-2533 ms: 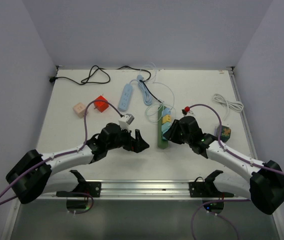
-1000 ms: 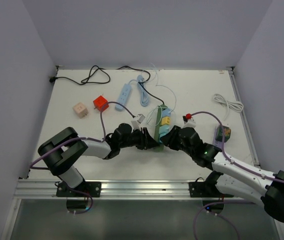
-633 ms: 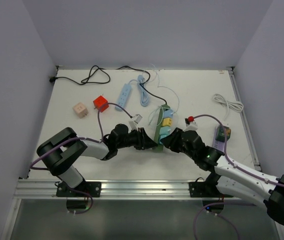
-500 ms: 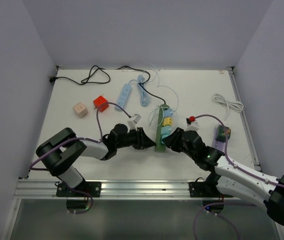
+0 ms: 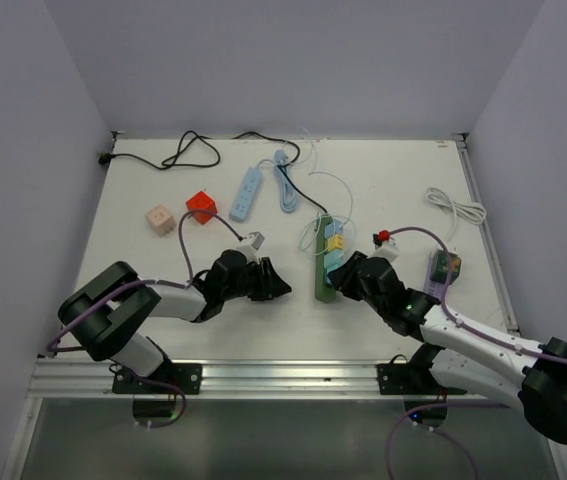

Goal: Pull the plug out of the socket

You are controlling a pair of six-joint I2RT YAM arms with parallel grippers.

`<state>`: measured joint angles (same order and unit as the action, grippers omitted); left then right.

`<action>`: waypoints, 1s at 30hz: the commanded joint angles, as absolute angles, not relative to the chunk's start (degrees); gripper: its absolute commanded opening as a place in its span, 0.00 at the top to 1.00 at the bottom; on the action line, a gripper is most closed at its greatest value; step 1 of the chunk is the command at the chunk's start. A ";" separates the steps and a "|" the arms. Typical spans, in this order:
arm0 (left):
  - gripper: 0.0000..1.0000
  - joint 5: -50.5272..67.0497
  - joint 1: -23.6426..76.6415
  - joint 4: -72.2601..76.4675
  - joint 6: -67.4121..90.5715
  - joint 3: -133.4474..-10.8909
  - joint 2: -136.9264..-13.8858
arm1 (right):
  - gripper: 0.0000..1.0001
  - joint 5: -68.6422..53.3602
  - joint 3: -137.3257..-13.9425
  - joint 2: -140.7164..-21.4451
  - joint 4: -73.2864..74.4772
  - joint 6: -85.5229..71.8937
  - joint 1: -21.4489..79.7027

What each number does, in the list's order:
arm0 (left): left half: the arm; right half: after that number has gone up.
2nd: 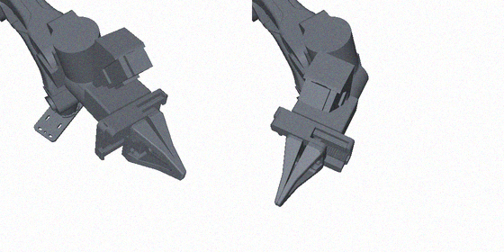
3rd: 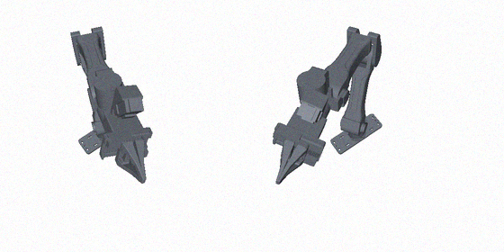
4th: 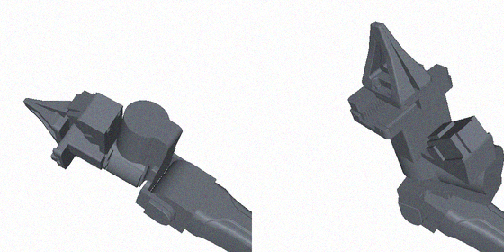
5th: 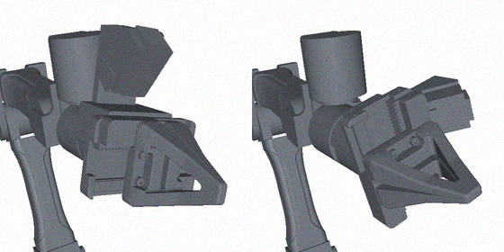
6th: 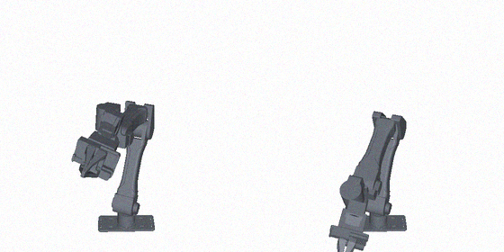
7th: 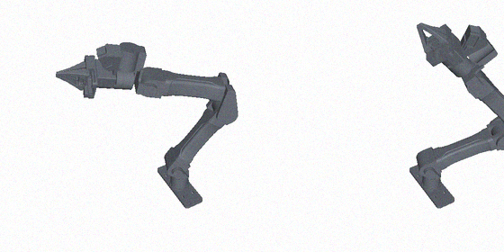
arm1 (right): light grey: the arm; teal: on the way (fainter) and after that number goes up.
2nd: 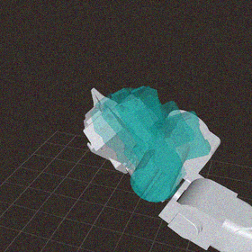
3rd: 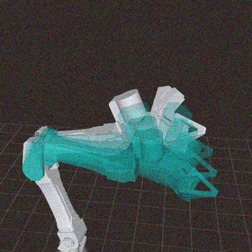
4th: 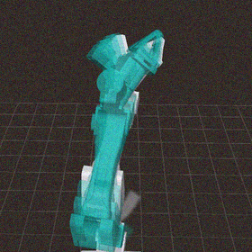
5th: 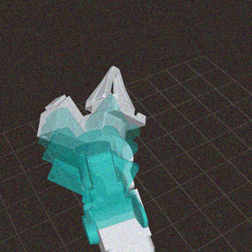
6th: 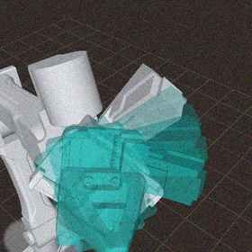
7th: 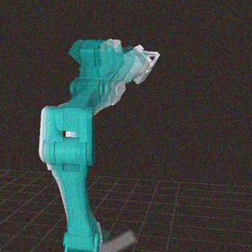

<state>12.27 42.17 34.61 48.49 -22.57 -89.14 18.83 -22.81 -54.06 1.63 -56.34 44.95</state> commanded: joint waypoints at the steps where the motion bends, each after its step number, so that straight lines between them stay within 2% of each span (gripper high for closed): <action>1: 0.57 13.70 42.28 37.78 49.56 -21.45 -85.52 | 1.00 21.53 -26.28 -54.05 -4.92 -56.86 45.18; 2: 0.54 14.49 42.28 40.06 50.18 -20.84 -85.00 | 1.00 21.36 -26.28 -54.31 -5.01 -56.95 45.18; 3: 0.44 16.42 42.28 41.21 51.40 -20.66 -84.29 | 1.00 21.36 -26.28 -54.49 -5.53 -57.21 45.18; 6: 0.33 20.81 42.62 43.68 52.03 -22.32 -84.29 | 1.00 20.57 -26.63 -55.81 -6.50 -57.65 45.26; 17: 0.22 26.28 46.40 46.67 55.19 -30.05 -92.71 | 1.00 21.71 -29.79 -59.50 -9.14 -58.01 47.90; 22: 0.23 26.54 47.64 45.18 55.90 -32.52 -96.94 | 1.00 21.97 -30.06 -59.77 -10.19 -58.80 49.22; 28: 0.35 26.46 47.72 47.10 57.13 -32.52 -101.07 | 1.00 23.38 -29.18 -57.92 -11.07 -59.59 50.80; 30: 0.42 26.02 47.72 47.28 56.95 -32.96 -102.04 | 1.00 23.55 -28.57 -57.83 -12.12 -60.55 51.59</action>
<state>25.54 47.42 43.16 56.49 -31.29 -100.97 21.12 -26.17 -60.31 -1.96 -58.46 50.30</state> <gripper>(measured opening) 0.595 0.342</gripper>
